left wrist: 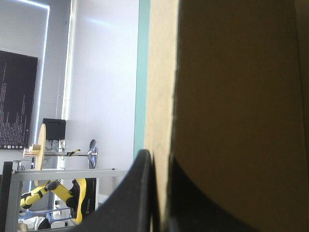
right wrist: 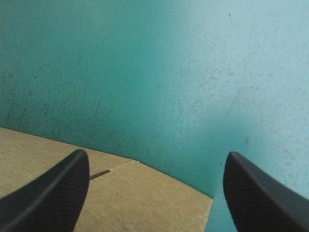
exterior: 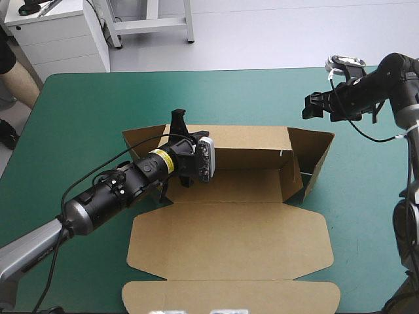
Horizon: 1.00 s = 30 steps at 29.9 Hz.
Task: Fold the box
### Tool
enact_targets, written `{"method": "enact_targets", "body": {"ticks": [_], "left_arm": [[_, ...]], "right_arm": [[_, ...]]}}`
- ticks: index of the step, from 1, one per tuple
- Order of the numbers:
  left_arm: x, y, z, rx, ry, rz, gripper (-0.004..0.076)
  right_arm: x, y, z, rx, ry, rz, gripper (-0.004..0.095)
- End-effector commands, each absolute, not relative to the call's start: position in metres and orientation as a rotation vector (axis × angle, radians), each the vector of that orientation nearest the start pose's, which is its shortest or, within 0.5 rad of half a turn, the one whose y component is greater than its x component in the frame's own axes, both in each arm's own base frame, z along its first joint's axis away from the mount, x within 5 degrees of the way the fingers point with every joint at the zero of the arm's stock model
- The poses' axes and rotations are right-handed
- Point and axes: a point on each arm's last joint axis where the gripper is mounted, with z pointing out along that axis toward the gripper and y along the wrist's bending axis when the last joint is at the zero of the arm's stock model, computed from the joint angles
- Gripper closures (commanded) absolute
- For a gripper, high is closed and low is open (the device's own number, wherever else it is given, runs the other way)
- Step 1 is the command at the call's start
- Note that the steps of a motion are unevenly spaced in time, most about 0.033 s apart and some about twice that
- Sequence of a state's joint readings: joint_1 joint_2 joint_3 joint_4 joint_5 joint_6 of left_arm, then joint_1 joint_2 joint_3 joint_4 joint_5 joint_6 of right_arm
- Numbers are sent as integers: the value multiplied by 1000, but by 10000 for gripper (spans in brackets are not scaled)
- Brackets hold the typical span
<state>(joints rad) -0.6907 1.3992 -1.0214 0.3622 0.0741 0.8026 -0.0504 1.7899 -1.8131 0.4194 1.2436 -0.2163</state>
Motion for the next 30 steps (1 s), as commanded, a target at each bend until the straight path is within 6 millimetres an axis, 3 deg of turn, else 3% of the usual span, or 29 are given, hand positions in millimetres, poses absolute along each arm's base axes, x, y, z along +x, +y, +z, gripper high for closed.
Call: {"method": "enact_targets", "body": {"ticks": [1, 8, 12, 18, 24, 30], "left_arm": [[247, -200, 334, 1489, 1220, 301, 731], [247, -200, 333, 1487, 1232, 296, 731], [247, -200, 334, 1485, 1230, 296, 731], [247, -200, 334, 1483, 1230, 294, 731], [247, -200, 334, 1481, 1231, 293, 731], [247, -200, 333, 1479, 1242, 287, 731]], "right_arm": [[374, 19, 389, -177, 2540, 521, 194], [368, 17, 373, -140, 2609, 513, 194], [352, 20, 359, -161, 2657, 551, 194], [323, 23, 356, -249, 2658, 570, 194], [298, 28, 353, -292, 2536, 590, 194], [273, 31, 332, -317, 2395, 569, 194]]}}
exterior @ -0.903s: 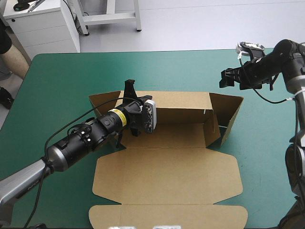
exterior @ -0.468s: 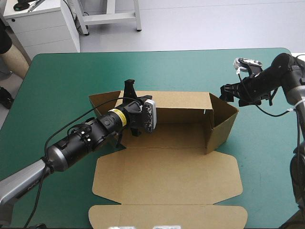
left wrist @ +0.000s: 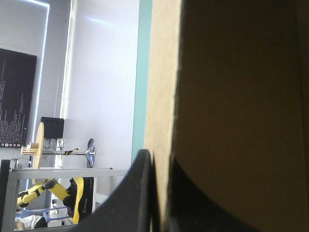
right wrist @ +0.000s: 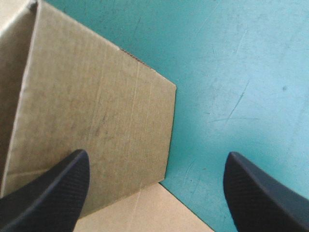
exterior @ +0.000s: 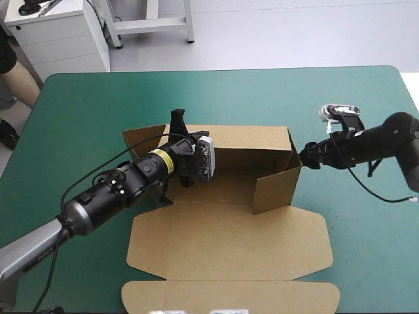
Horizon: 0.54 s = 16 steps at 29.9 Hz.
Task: Fold the box
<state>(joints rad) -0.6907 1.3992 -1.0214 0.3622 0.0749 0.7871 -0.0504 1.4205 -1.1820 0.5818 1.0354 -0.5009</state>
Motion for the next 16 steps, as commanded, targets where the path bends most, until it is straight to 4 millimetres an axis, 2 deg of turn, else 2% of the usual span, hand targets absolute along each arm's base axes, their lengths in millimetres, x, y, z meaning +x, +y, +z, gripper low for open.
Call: {"method": "enact_targets", "body": {"ticks": [1, 5, 8, 13, 16], "left_arm": [[247, -200, 333, 1476, 1246, 284, 731], [247, -200, 333, 1470, 1251, 278, 731], [247, -200, 333, 1467, 1255, 275, 731], [247, -200, 333, 1469, 1253, 277, 731], [247, -200, 333, 1469, 1253, 277, 731]], "right_arm": [[268, 32, 329, -341, 2361, 565, 194], [250, 35, 319, -410, 2241, 530, 194], [239, 35, 310, -464, 2229, 495, 194], [233, 36, 304, -538, 2227, 486, 194], [231, 39, 305, -541, 2226, 544, 194]]}}
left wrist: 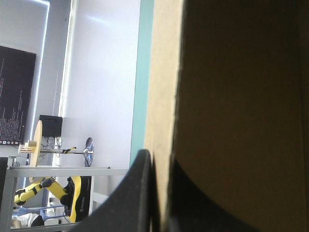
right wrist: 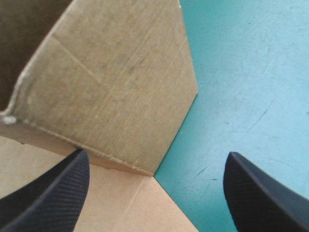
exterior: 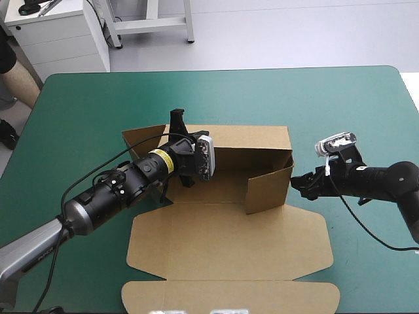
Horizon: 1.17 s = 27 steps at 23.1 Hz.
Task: Fold the box
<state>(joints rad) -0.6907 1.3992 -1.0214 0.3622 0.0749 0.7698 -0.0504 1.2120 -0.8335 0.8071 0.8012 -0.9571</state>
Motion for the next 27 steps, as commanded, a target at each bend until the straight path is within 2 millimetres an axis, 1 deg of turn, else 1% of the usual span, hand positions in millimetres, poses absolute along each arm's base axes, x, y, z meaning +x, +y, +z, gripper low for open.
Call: {"method": "enact_targets", "body": {"ticks": [1, 4, 8, 10, 14, 18, 21, 25, 27], "left_arm": [[247, -200, 333, 1469, 1253, 277, 731], [247, -200, 333, 1469, 1253, 277, 731], [247, -200, 333, 1469, 1253, 277, 731], [247, -200, 333, 1469, 1253, 277, 731], [247, -200, 331, 1482, 1270, 280, 731], [252, -201, 314, 1544, 1351, 284, 731], [252, -202, 309, 1554, 1386, 271, 731], [248, -205, 297, 1641, 1451, 274, 731], [241, -215, 297, 1658, 1409, 247, 731]], "right_arm": [[230, 40, 305, -552, 2222, 553, 194], [232, 42, 307, -586, 2177, 566, 194], [236, 47, 308, -569, 2131, 646, 194], [237, 52, 307, -588, 2123, 678, 194], [235, 63, 305, -648, 2111, 688, 194], [240, 72, 301, -675, 2102, 641, 194], [245, 79, 298, -694, 2087, 585, 194], [250, 78, 298, -672, 2062, 529, 198], [252, 77, 299, -661, 2056, 505, 269]]}}
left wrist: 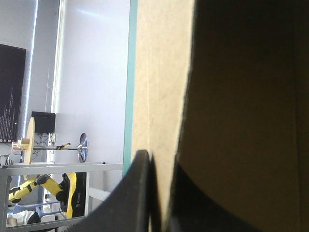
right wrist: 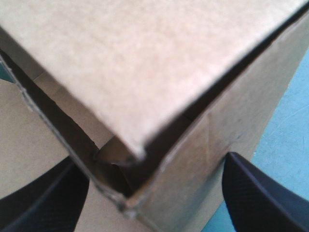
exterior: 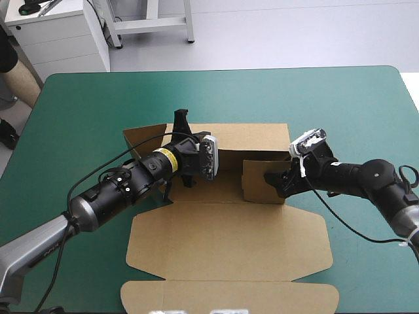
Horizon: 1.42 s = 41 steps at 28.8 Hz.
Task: Fold the box
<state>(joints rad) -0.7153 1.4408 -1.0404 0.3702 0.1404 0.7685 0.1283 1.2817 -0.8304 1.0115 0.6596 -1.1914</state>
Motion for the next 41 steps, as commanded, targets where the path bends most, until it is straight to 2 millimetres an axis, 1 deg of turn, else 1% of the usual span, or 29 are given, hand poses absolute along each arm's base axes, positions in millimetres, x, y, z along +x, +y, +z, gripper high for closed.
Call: {"method": "enact_targets", "body": {"ticks": [1, 2, 3, 4, 8, 11, 14, 16, 17, 18, 20, 22, 24, 25, 26, 27, 30, 33, 35, 38, 41], "left_arm": [[237, -222, 297, 1668, 1375, 236, 731], [235, -224, 298, 1672, 1356, 234, 731], [235, -226, 297, 1674, 1351, 231, 731], [235, -226, 296, 1677, 1358, 230, 731], [234, -224, 293, 1684, 1407, 222, 731], [234, -224, 293, 1655, 1443, 196, 731], [233, -226, 293, 1631, 1464, 160, 730], [232, -227, 294, 1617, 1476, 136, 715], [231, -229, 295, 1612, 1470, 127, 689], [229, -232, 299, 1609, 1457, 119, 647], [225, -238, 308, 1602, 1431, 104, 528], [217, -246, 326, 1549, 1422, 52, 340], [210, -252, 342, 1491, 1427, -4, 174], [206, -254, 351, 1485, 1423, -16, 104], [202, -256, 356, 1492, 1417, -23, 58], [197, -258, 363, 1501, 1413, -26, 36], [186, -262, 376, 1541, 1423, -31, 33], [175, -263, 385, 1559, 1420, -47, 33], [171, -263, 391, 1554, 1404, -55, 49], [168, -262, 398, 1544, 1381, -60, 113], [166, -258, 403, 1532, 1373, -63, 237]], "right_arm": [[253, 77, 298, -654, 2058, 496, 344], [255, 76, 295, -649, 2065, 492, 406], [256, 77, 294, -648, 2072, 494, 492], [258, 77, 291, -651, 2081, 497, 550], [252, 81, 290, -705, 2093, 567, 809], [246, 86, 289, -758, 2108, 656, 929], [243, 89, 290, -766, 2113, 717, 926], [246, 87, 290, -710, 2121, 695, 921], [249, 84, 290, -660, 2132, 662, 908], [251, 82, 290, -630, 2138, 632, 904], [257, 77, 290, -542, 2137, 566, 904], [263, 72, 292, -456, 2117, 501, 904], [267, 67, 294, -388, 2100, 449, 904], [269, 65, 295, -354, 2089, 422, 904], [271, 62, 296, -315, 2079, 400, 904], [273, 60, 297, -281, 2068, 380, 904], [277, 53, 300, -208, 2031, 311, 904], [278, 52, 301, -195, 2023, 298, 904], [278, 52, 301, -193, 2023, 299, 904], [278, 53, 301, -198, 2024, 305, 904], [277, 54, 301, -208, 2030, 318, 904]]}}
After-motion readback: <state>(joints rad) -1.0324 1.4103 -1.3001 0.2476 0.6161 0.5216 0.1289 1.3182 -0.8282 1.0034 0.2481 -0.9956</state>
